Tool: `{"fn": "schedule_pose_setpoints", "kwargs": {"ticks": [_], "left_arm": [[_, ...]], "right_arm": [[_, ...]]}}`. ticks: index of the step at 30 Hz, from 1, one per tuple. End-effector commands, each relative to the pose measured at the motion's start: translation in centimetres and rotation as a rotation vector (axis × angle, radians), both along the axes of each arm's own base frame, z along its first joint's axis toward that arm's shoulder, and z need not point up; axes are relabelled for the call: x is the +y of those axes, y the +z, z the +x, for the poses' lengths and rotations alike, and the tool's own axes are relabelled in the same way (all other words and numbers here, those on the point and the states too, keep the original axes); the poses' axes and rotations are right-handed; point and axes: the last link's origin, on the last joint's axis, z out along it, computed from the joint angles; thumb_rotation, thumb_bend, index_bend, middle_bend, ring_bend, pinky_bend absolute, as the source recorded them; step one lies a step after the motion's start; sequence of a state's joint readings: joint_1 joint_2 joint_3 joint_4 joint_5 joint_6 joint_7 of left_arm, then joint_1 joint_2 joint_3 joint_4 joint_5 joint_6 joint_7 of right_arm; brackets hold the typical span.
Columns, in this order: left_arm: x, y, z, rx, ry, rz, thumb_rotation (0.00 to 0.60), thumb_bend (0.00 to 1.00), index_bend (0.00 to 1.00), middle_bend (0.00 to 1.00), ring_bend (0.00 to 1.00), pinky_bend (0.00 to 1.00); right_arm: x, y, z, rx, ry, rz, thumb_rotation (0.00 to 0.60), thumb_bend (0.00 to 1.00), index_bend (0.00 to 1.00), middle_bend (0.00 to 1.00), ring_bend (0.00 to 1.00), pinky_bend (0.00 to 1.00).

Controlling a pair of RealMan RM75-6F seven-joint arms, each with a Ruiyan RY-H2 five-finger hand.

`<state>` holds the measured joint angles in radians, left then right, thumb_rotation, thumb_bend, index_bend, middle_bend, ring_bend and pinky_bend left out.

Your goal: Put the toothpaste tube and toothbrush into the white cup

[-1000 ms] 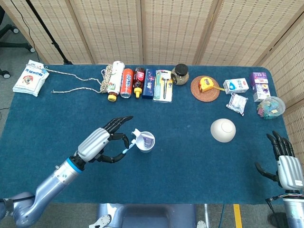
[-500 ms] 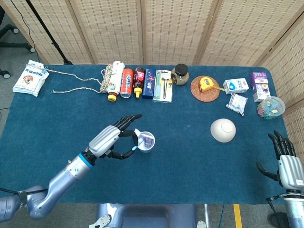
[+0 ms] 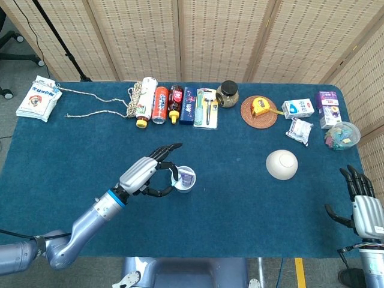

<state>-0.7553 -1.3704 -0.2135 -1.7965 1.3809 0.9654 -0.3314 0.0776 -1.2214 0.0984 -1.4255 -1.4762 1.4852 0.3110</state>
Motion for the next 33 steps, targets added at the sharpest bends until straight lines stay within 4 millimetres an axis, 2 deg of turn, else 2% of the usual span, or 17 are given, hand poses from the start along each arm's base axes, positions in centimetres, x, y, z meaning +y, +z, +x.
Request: {"fn": "schedule_pose_setpoints", "kwargs": {"ticks": [1, 5, 13, 19, 23, 28, 29, 33], "left_arm": [[0.3, -0.7, -0.1, 0.000, 0.012, -0.015, 0.600, 0.40, 0.39, 0.00, 0.00, 0.00], [0.5, -1.3, -0.1, 0.000, 0.021, -0.025, 0.600, 0.40, 0.20, 0.00, 0.00, 0.00], [0.4, -0.9, -0.3, -0.021, 0.022, -0.019, 0.600, 0.38, 0.02, 0.00, 0.00, 0.00], [-0.2, 2.0, -1.6, -0.014, -0.005, 0.095, 0.600, 0.32, 0.00, 0.00, 0.00, 0.00], [-1.0, 5.3, -5.2, 0.168, -0.001, 0.328, 0.600, 0.25, 0.00, 0.00, 0.00, 0.00], [-3.2, 8.5, -10.3, 0.341, 0.108, 0.494, 0.600, 0.25, 0.00, 0.00, 0.00, 0.00], [-4.0, 9.4, -12.1, 0.394, 0.149, 0.529, 0.600, 0.25, 0.00, 0.00, 0.00, 0.00], [-6.7, 11.8, -17.2, 0.480, 0.277, 0.594, 0.600, 0.25, 0.00, 0.00, 0.00, 0.00]], "right_arm": [[0.0, 0.0, 0.0, 0.001, -0.001, -0.001, 0.600, 0.31, 0.00, 0.00, 0.00, 0.03], [0.0, 0.1, -0.1, 0.001, -0.003, -0.003, 0.600, 0.31, 0.00, 0.00, 0.00, 0.03], [0.0, 0.0, 0.0, -0.002, -0.001, -0.002, 0.600, 0.31, 0.00, 0.00, 0.00, 0.03], [0.1, 0.0, 0.3, -0.008, 0.009, 0.000, 0.600, 0.31, 0.00, 0.00, 0.00, 0.03], [0.3, 0.0, 0.6, -0.006, 0.021, 0.008, 0.600, 0.25, 0.00, 0.00, 0.00, 0.01], [0.5, 0.4, 1.0, 0.043, 0.039, -0.011, 0.600, 0.03, 0.00, 0.00, 0.00, 0.00], [0.6, 0.5, 1.2, 0.063, 0.046, -0.019, 0.600, 0.01, 0.00, 0.00, 0.00, 0.00], [0.7, 0.8, 1.6, 0.184, 0.055, -0.048, 0.600, 0.00, 0.00, 0.00, 0.00, 0.00]]}}
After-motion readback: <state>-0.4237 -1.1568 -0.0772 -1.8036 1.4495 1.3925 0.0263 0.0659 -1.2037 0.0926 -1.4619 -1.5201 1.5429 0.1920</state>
